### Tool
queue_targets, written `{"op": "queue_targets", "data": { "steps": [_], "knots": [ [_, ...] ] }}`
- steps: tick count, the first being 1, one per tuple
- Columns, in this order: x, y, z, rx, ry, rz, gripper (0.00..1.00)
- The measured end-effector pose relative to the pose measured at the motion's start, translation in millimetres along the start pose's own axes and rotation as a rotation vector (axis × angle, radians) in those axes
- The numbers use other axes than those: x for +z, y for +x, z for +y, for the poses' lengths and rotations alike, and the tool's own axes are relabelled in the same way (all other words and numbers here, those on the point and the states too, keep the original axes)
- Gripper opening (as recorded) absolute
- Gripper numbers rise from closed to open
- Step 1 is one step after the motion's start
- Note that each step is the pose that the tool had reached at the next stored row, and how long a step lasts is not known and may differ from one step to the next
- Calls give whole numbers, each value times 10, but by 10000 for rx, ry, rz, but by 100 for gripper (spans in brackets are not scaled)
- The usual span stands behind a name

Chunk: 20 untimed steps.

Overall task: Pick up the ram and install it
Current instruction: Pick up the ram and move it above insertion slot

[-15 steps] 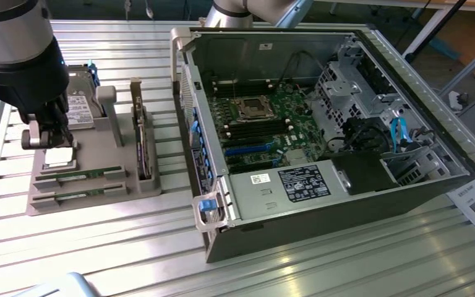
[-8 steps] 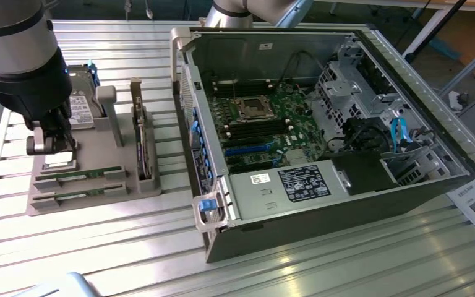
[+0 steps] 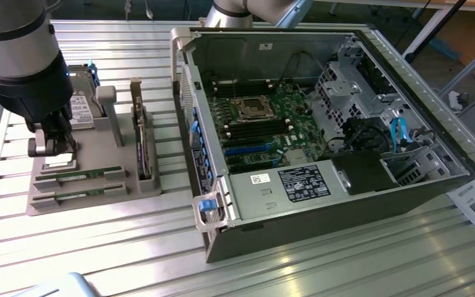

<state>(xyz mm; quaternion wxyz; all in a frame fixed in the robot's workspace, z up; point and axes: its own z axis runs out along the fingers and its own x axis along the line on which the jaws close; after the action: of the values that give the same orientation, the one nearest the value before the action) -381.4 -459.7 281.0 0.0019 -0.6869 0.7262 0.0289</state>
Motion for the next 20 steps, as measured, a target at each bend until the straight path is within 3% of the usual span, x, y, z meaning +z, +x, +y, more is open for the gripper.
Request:
{"op": "queue_targets", "data": {
  "steps": [8, 20],
  "knots": [
    [-5, 113, -6, 0, 0, 1, 10],
    [-1, 182, -10, 1, 0, 0, 10]
  ]
}}
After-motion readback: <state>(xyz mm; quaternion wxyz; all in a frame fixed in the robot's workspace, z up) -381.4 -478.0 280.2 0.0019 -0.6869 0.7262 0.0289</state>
